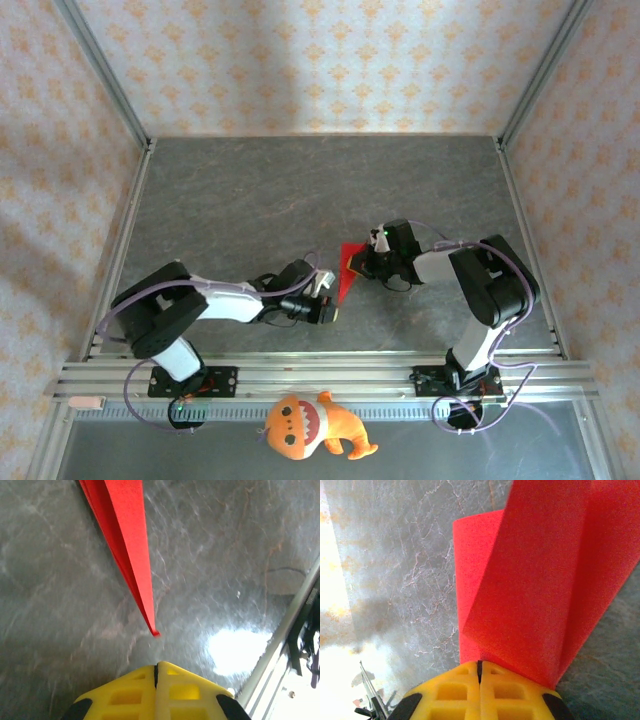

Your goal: Fold a paper plane with a square sheet of paper (pick it up from the middle)

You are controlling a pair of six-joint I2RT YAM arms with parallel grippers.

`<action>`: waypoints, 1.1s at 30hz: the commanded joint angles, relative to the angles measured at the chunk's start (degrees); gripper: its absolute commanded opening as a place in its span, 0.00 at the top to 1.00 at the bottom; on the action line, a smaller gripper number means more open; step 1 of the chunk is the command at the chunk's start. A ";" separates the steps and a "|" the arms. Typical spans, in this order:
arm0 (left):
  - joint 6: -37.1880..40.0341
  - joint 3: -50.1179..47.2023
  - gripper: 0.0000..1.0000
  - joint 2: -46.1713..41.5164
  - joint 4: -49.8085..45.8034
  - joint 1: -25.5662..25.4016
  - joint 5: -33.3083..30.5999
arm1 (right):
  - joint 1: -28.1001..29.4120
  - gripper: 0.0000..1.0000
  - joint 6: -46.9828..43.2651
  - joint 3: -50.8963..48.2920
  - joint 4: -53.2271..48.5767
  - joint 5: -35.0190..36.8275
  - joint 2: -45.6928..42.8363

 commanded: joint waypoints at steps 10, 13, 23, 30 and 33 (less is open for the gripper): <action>-2.62 8.88 1.00 4.11 6.77 3.09 -2.48 | -0.06 0.95 -1.41 -1.62 -6.19 10.38 3.66; -2.45 11.99 1.00 7.99 7.17 3.15 -3.63 | 0.02 0.95 -1.32 -1.75 -6.11 10.40 3.40; 1.79 19.41 1.00 14.52 2.79 3.71 -7.39 | 0.15 0.95 -1.28 -1.82 -5.77 10.41 3.75; 1.08 16.27 1.00 17.28 2.87 3.67 -5.58 | 0.27 0.95 -0.99 -2.04 -5.04 10.36 4.01; 0.51 13.80 1.00 17.73 3.55 3.71 -4.50 | 0.24 0.95 -1.20 -1.94 -5.31 10.39 4.27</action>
